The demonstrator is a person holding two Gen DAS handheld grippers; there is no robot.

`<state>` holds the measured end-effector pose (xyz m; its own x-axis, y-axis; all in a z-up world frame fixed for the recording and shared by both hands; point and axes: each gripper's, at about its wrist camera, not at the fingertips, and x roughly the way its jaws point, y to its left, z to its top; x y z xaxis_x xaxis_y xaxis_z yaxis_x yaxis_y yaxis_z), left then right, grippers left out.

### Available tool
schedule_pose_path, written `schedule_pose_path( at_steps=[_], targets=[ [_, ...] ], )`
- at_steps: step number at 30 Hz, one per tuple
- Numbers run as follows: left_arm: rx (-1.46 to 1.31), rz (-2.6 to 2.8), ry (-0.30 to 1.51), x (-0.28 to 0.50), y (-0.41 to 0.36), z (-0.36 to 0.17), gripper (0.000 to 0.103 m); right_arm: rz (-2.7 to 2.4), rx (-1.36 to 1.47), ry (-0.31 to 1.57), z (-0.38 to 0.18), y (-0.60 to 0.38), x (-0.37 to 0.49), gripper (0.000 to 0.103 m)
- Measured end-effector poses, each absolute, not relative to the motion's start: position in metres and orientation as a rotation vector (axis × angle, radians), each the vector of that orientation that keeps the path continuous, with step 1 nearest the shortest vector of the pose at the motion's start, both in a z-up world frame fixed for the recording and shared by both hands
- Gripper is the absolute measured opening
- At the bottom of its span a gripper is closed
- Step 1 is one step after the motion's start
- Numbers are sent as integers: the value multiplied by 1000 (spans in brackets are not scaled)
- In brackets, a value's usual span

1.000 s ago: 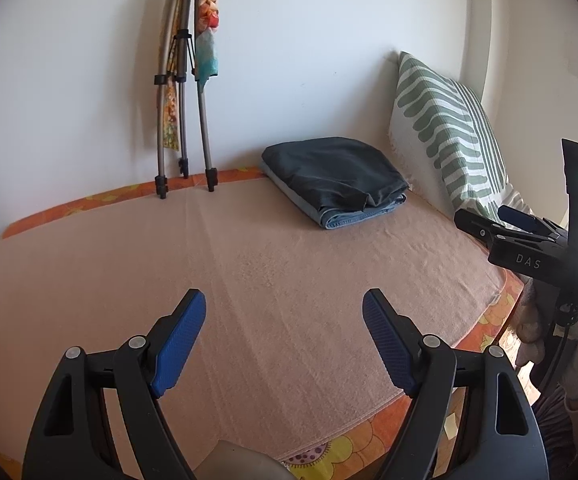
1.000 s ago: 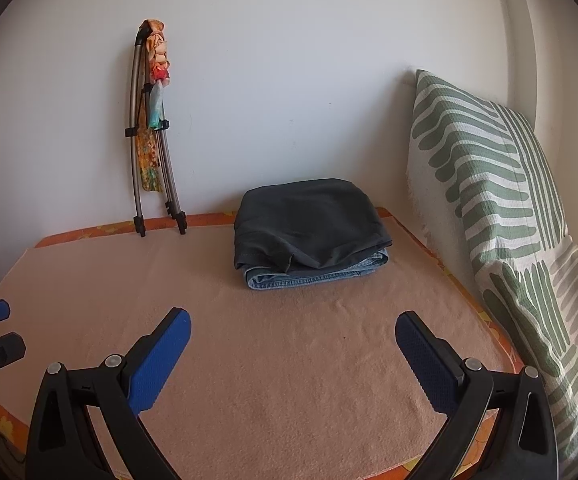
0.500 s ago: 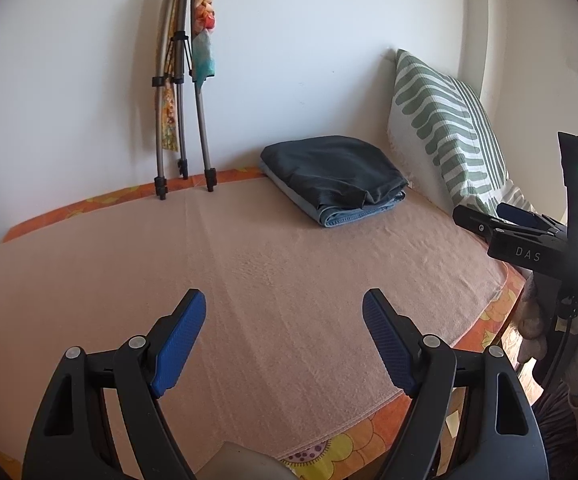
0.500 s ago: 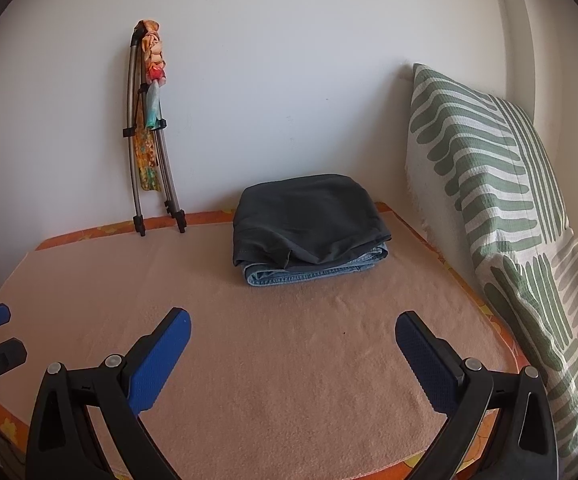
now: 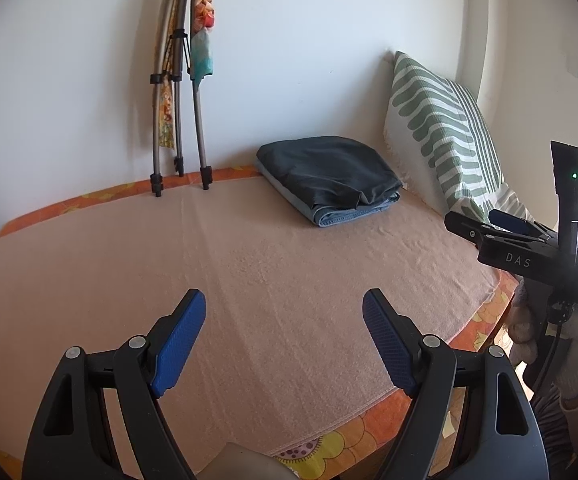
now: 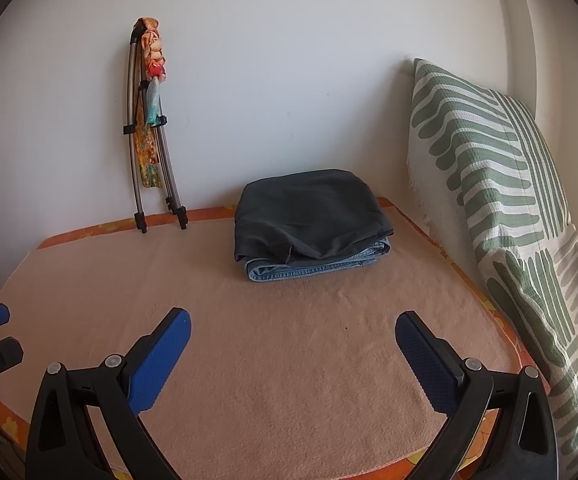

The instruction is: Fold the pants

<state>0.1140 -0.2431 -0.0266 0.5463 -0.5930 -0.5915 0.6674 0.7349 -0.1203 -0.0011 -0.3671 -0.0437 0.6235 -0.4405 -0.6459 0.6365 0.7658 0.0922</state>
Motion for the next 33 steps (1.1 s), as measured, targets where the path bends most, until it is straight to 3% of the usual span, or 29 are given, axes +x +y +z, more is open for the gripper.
schedule_pose_path(
  at_steps=[33],
  targets=[
    [146, -739, 653, 112, -242, -32, 81, -626, 331, 651, -47, -367, -1, 103]
  ],
)
